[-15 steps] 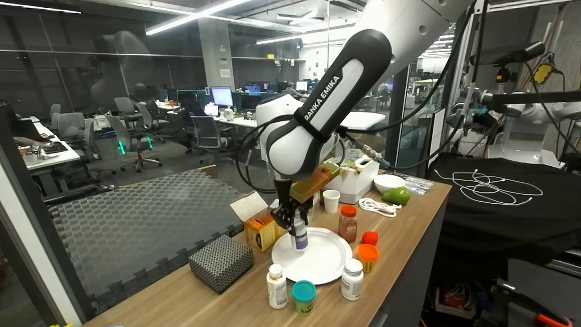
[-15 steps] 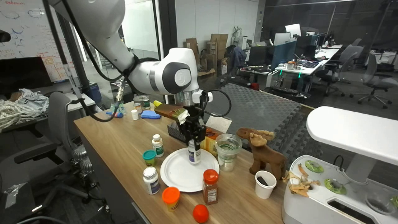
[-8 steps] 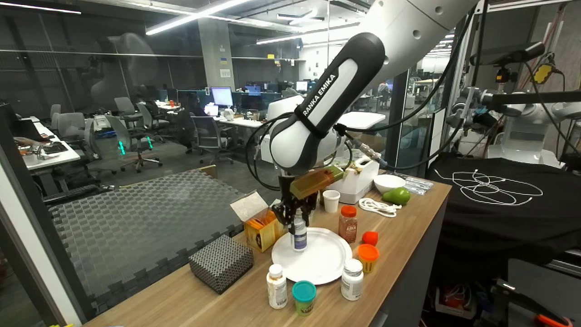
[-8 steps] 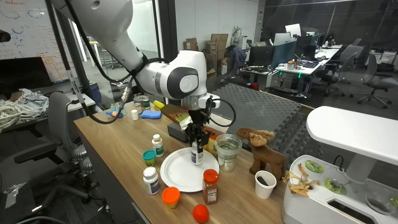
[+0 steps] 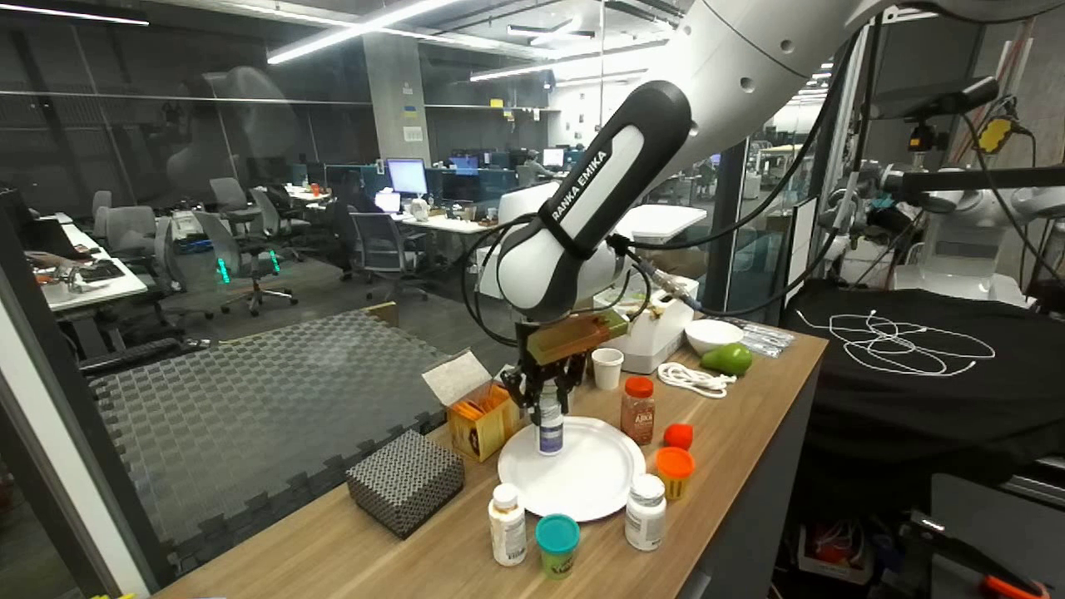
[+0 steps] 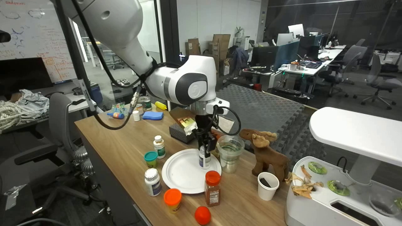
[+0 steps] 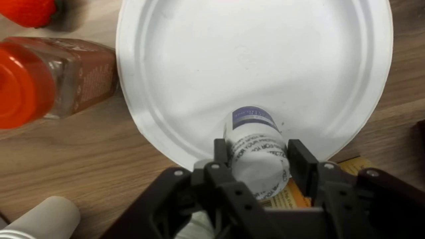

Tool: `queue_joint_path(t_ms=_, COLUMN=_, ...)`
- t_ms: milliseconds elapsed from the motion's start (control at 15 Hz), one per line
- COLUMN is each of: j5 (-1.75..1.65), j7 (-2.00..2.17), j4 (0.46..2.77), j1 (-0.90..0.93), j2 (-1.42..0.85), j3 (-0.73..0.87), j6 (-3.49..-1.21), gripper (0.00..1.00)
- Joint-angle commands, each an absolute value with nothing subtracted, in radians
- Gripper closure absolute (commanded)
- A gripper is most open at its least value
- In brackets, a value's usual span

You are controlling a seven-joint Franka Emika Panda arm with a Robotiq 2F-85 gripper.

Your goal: Put the left clear cup in the clear cup near the moose, then put the bottles and orange plushie surrounding the white plate on the white plate

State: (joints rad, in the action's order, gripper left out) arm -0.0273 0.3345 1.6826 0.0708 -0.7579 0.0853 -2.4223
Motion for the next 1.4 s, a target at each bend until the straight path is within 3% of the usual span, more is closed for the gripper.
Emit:
queue_joint_path(t_ms=0, j5=-0.008, j7=0.365, j4=1.643, j1=0.075, j2=-0.772, j3=0.098, j6=-2.426, gripper=0.25)
queue_joint_path(t_ms=267, j5=-0.029, j7=0.380, j4=1.715, j1=0.103, j2=-0.685, j3=0.105, j6=-2.422, gripper=0.00)
queue_joint_path(t_ms=867, j5=-0.033, j7=0.411, j4=1.971, j1=0.240, j2=-0.429, j3=0.003, j6=-2.370, gripper=0.00)
queue_joint_path(t_ms=1333, j5=-0.103, j7=0.407, j4=2.017, j1=0.290, j2=-0.458, j3=-0.030, j6=-2.404, gripper=0.00)
